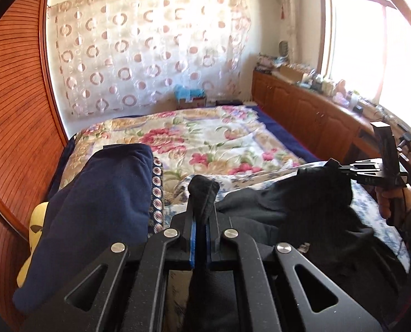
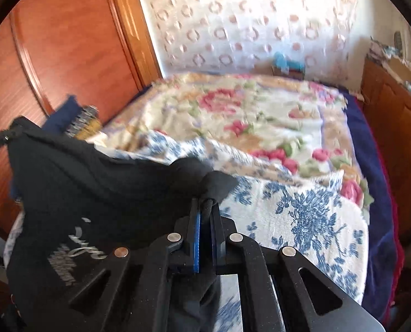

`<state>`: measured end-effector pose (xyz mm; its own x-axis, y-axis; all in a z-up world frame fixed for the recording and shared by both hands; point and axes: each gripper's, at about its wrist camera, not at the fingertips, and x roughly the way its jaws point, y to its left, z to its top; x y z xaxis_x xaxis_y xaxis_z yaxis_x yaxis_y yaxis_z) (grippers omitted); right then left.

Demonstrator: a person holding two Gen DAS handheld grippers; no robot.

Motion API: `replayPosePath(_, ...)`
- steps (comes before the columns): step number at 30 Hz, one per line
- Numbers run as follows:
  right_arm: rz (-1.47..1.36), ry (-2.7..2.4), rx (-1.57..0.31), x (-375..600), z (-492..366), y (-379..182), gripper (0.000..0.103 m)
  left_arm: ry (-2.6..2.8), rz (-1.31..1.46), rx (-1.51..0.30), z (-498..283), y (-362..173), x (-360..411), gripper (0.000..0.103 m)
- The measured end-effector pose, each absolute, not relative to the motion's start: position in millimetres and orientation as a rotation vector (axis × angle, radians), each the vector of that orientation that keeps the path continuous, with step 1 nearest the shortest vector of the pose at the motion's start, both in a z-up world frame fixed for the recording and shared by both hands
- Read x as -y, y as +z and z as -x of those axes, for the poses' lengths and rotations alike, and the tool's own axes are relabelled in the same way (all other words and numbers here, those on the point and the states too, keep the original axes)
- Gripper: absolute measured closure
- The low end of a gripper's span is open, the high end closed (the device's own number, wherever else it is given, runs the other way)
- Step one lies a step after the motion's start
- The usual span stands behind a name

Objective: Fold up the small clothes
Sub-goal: 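Lift the hem with both tools and fold it toward the collar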

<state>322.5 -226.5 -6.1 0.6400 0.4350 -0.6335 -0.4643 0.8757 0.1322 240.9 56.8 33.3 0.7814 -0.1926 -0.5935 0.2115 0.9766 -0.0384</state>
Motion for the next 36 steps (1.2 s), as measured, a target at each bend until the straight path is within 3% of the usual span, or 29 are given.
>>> replayPosePath(11, 0.029, 0.541, -0.61, 259.1, -181.8, 3.6, 0.098, -0.25, -0.013, -0.549, -134.8, 39.0, -72.3, 0.097)
replayPosePath(22, -0.014, 0.561, -0.655, 296.5, -46.2, -13.4, 0.098, -0.251, 0.047, -0.586, -37.8, -2.3, -89.4, 0.097)
replayPosePath(30, 0.038, 0.574, -0.68, 294.1, 0.3, 16.4, 0.098, -0.271, 0.074, -0.607, 8.7, -5.5, -95.9, 0.097)
replayPosePath(36, 0.075, 0.553, -0.75, 285.7, 18.5, -4.7, 0.098, -0.249, 0.061, -0.661, 18.4, -35.5, -93.1, 0.097)
